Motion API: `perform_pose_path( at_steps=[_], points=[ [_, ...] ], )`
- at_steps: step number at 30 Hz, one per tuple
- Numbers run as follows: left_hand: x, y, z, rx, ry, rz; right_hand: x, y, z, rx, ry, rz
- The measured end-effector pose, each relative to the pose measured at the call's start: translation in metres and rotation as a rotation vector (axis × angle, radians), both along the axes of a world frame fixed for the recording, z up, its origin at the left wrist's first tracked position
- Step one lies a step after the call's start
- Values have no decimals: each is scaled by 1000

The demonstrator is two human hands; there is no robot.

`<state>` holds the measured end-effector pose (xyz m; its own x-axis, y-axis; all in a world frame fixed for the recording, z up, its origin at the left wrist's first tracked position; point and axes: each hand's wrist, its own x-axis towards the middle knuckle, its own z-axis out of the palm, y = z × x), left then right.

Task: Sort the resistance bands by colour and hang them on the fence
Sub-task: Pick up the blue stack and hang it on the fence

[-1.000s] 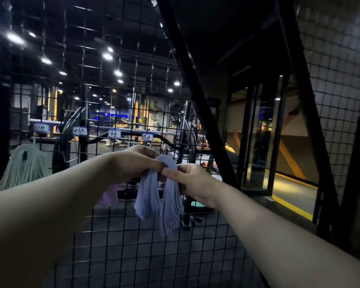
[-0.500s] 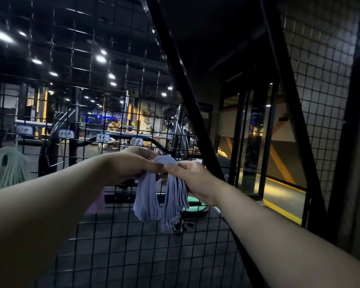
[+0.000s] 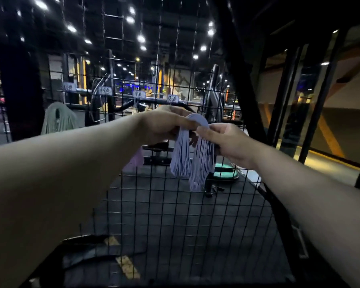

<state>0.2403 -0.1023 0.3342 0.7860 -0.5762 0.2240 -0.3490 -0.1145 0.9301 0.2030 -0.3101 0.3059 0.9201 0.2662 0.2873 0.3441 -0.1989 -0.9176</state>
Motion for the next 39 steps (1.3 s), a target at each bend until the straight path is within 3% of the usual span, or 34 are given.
perform_pose_path(
  at_steps=[4,8,17,29,36,39],
  points=[
    [5,3,-4,-7,18,-30,5,6,-1,-11,-17,16],
    [8,7,-12,-28,37,-15,7,15,-1,-179,-48,5],
    [8,22,-21,-31,89,-47,12,21,6,12,-3,-28],
    [5,16,-15,-12,1,33,8,35,8,177,-8,-8],
    [1,17,-10,-56,15,76,3,35,11,-67,70,65],
    [-1,21,-7,-39,24,55,3,37,14,-106,12,23]
  ],
)
